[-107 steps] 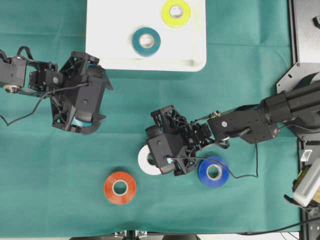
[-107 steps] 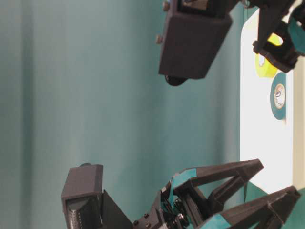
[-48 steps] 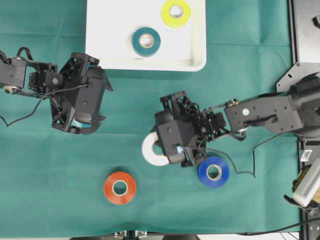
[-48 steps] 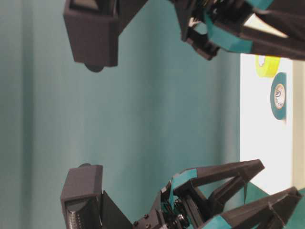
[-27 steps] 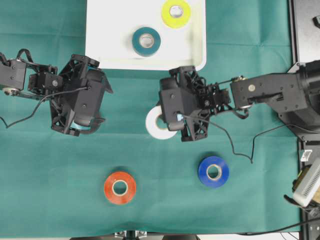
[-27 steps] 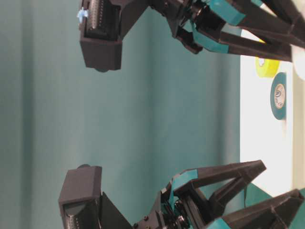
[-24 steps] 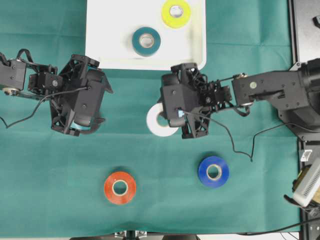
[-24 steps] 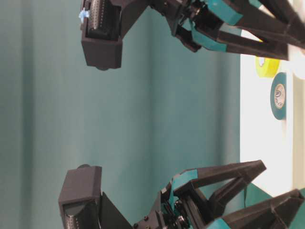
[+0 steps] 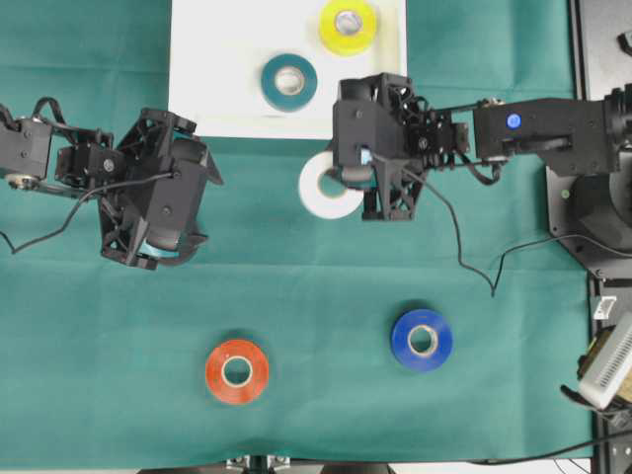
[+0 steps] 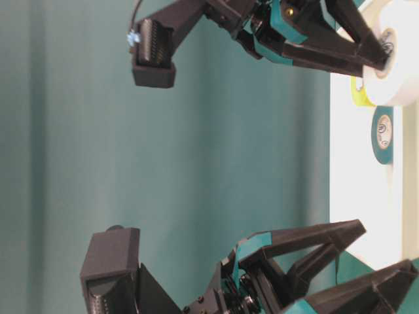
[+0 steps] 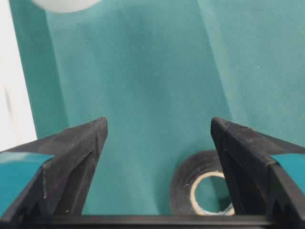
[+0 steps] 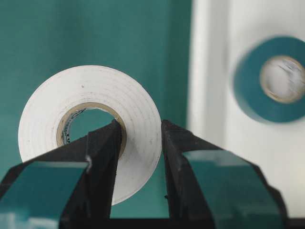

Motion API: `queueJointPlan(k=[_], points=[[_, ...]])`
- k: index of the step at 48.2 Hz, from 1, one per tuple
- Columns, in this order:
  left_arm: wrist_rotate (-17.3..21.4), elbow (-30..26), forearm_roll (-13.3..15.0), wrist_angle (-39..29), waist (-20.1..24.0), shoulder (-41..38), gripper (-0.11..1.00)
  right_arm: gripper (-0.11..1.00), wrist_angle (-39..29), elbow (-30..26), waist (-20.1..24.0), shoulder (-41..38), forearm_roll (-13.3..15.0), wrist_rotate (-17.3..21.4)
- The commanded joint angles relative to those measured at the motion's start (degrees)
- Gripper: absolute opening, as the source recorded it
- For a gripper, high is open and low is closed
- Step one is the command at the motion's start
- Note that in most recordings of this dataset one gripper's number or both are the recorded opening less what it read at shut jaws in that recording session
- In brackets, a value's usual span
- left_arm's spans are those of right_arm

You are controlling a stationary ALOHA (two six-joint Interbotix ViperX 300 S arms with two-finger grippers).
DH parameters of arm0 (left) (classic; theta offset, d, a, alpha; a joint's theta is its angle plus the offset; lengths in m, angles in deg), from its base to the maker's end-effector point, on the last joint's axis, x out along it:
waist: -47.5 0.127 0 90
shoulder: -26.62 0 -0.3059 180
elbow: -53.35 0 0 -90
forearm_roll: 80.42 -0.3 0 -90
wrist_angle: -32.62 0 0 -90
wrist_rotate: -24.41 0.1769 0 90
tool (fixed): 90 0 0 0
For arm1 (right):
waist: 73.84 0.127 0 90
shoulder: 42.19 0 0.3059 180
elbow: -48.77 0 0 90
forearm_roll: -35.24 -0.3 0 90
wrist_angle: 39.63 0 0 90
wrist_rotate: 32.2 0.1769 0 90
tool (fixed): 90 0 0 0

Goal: Put the tape alternately from left to right into the white case.
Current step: 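Lift the white tape and carry it into the white tray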

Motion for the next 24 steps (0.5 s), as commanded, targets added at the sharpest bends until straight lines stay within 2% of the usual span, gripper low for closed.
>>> queueJointPlan(k=[1, 12, 24], points=[[-0.09, -0.53, 0.09, 0.35, -0.26, 1.32, 0.81, 0.26, 0.44, -0.26, -2.2, 1.41, 0.53, -0.09], [-0.09, -0.53, 0.09, 0.35, -0.26, 1.14, 0.81, 0.26, 0.53, 0.26, -6.94, 1.41, 3.78, -0.09], [-0.09, -0.53, 0.09, 0.35, -0.26, 1.05, 0.81, 0.26, 0.88, 0.35, -11.43, 1.41, 6.06, -0.09]])
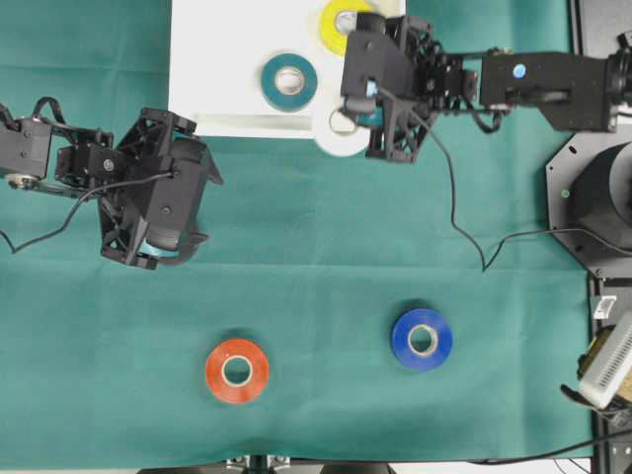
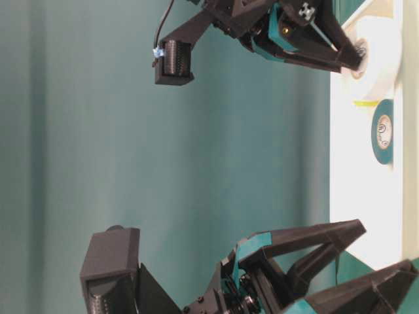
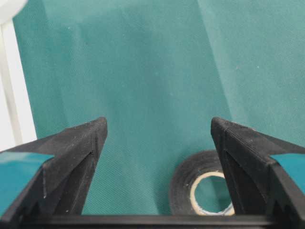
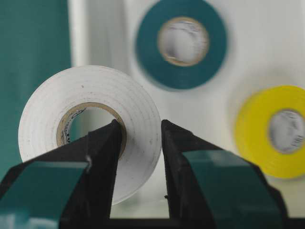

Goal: Put the tape alternately from left to right into the white case.
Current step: 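Lift the white tape and carry it into the white tray, then release the white tape in the tray and withdraw the right gripper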

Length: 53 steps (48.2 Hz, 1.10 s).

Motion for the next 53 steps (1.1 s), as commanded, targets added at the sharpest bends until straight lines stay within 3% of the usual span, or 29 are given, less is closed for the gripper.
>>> queueJointPlan(k=[1, 19, 50, 53], points=[[-0.09, -0.53, 0.18, 0.35, -0.26, 1.05, 0.81, 0.26, 0.62, -0.53, -1.32, 1.49, 0.79, -0.09], [-0.09, -0.53, 0.18, 0.35, -0.26, 1.05, 0.81, 0.26, 1.67, -0.09, -5.8, 0.35, 1.85, -0.09], [-0.09, -0.53, 0.26, 0.35, -0.44, 0.97, 0.81, 0.26, 2.55, 0.35, -6.42, -0.44, 1.93, 0.0], [-0.09, -0.53, 0.18, 0.35, -0.44, 0.97, 0.81, 0.32, 2.55, 0.44, -6.42, -0.53, 1.93, 0.0]])
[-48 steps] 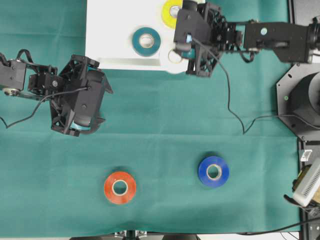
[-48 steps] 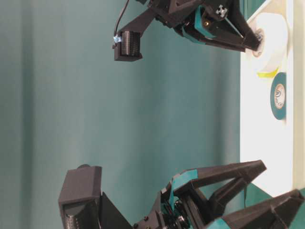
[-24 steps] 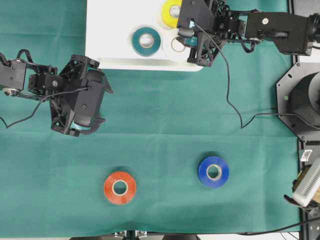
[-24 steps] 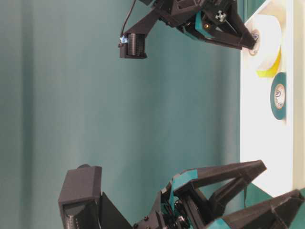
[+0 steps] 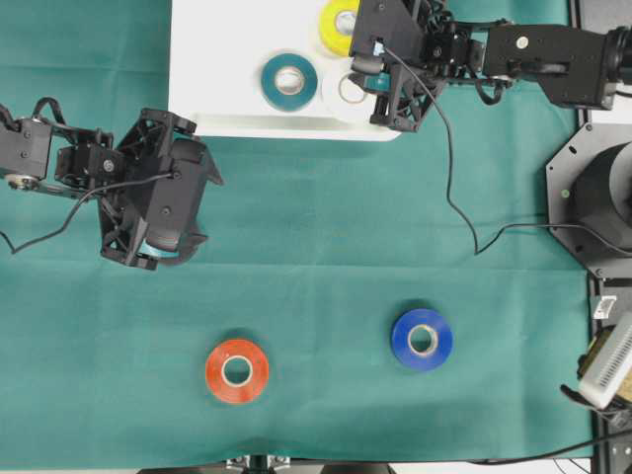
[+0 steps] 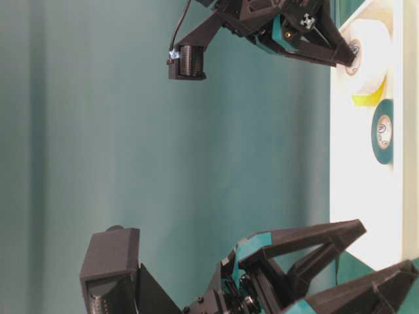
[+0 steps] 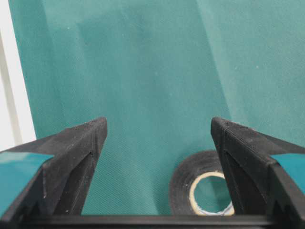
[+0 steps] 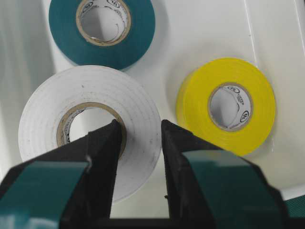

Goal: Put the tape alternately from left to right into the white case.
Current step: 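Release the white tape in the tray and withdraw the right gripper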

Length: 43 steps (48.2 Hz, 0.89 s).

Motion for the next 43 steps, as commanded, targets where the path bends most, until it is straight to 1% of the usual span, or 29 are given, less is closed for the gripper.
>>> queueJointPlan(k=[1, 6, 9, 10, 15, 25, 28, 35, 41, 43], points=[[-0.09, -0.53, 0.09, 0.35, -0.35, 1.05, 0.81, 0.38, 0.35, -0.35, -0.18, 0.7, 0.18, 0.0], [-0.09, -0.53, 0.09, 0.35, -0.35, 0.97, 0.81, 0.69, 0.26, -0.26, -0.18, 0.7, 0.18, 0.0], [-0.09, -0.44, 0.09, 0.35, -0.35, 1.05, 0.81, 0.85, 0.35, -0.35, -0.09, 0.7, 0.18, 0.0], [-0.09, -0.53, 0.09, 0.26, -0.35, 1.05, 0.81, 0.87, 0.26, -0.35, -0.18, 0.7, 0.18, -0.09], [-0.09, -0.53, 0.09, 0.26, -0.35, 1.05, 0.81, 0.83, 0.26, -0.35, -0.18, 0.7, 0.09, 0.0], [-0.18, -0.35, 0.18, -0.62, -0.79, 1.05, 0.81, 0.83, -0.26, 0.09, 0.44, 1.93, 0.0, 0.26], [-0.79, -0.26, 0.18, -0.88, -1.23, 1.23, 0.81, 0.83, -0.35, 0.53, 1.05, 3.08, -0.09, 0.35], [-3.69, 0.0, 0.18, -1.14, -1.49, 1.32, 0.81, 0.83, 0.0, 2.64, 4.04, 6.15, -0.26, 0.79], [-4.31, 0.26, 0.18, -1.05, -1.49, 1.32, 0.81, 0.83, 0.79, 4.57, 7.65, 9.14, -0.35, 2.29], [-4.31, 0.26, 0.18, -1.14, -1.49, 1.32, 0.81, 0.83, 1.49, 5.45, 9.14, 10.37, -0.35, 3.34]])
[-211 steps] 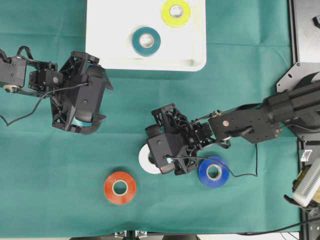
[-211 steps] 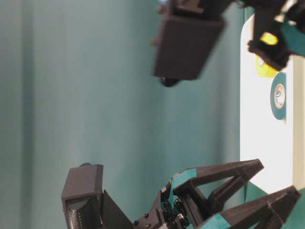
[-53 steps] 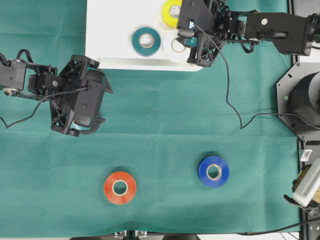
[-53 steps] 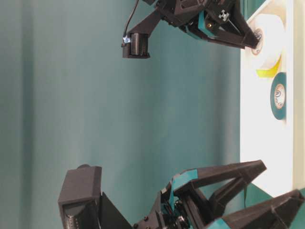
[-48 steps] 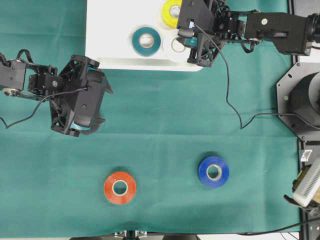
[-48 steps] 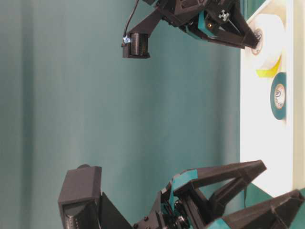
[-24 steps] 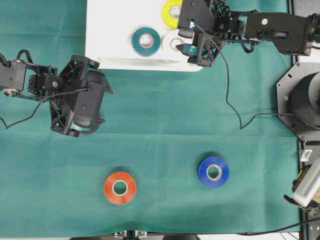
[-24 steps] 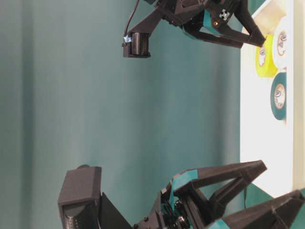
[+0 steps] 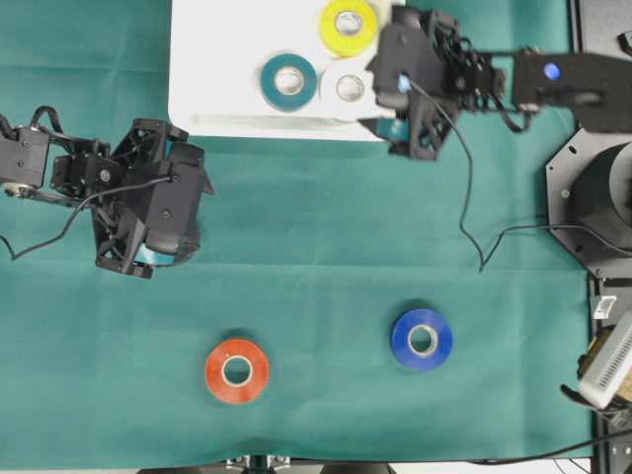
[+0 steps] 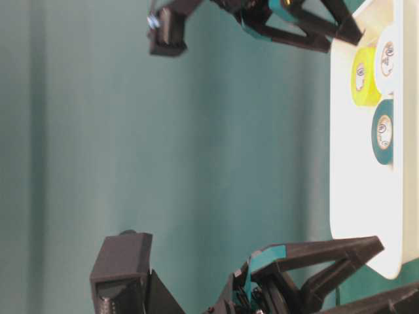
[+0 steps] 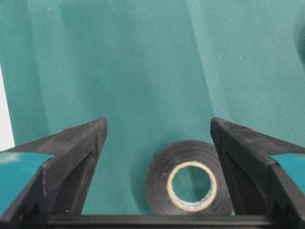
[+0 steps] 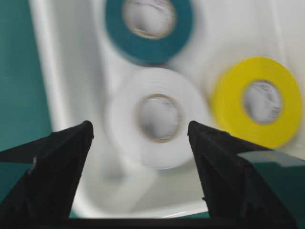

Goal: Put the tape alternately from left to right into the white case.
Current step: 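Release the white tape in the tray and withdraw the right gripper, then move the left gripper down toward the red tape roll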

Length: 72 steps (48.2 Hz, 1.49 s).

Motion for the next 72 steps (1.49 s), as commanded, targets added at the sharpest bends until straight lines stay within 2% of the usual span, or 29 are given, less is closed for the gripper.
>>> queueJointPlan(k=[1, 13, 26, 38, 59, 64, 72], points=[[-0.09, -0.44, 0.18, 0.26, -0.26, 1.32, 0.81, 0.83, 1.58, 0.79, 2.81, 3.43, -0.18, 1.58], [-0.09, -0.44, 0.18, 0.26, -0.18, 1.32, 0.81, 0.83, 6.33, 4.48, 9.32, 8.17, -0.18, 5.98], [-0.44, -0.53, 0.18, 0.26, -0.97, 1.32, 0.81, 0.83, 7.29, 6.15, 13.45, 9.05, -0.18, 8.44], [-3.34, -0.44, 0.18, 0.26, -1.23, 1.32, 0.81, 0.83, 7.82, 6.24, 14.68, 8.44, -0.18, 8.53], [-4.04, -0.97, 0.18, 0.26, -3.08, 1.05, 0.81, 0.83, 9.14, 6.24, 15.47, 7.38, -0.18, 8.53], [-6.42, -1.41, 0.18, 0.26, -5.01, 0.62, 0.81, 0.83, 9.14, 6.24, 15.47, 7.38, -0.18, 8.53], [-14.94, -2.72, 0.18, 0.53, -8.35, -0.7, 0.81, 0.83, 9.32, 6.24, 15.47, 7.38, 0.0, 8.53]])
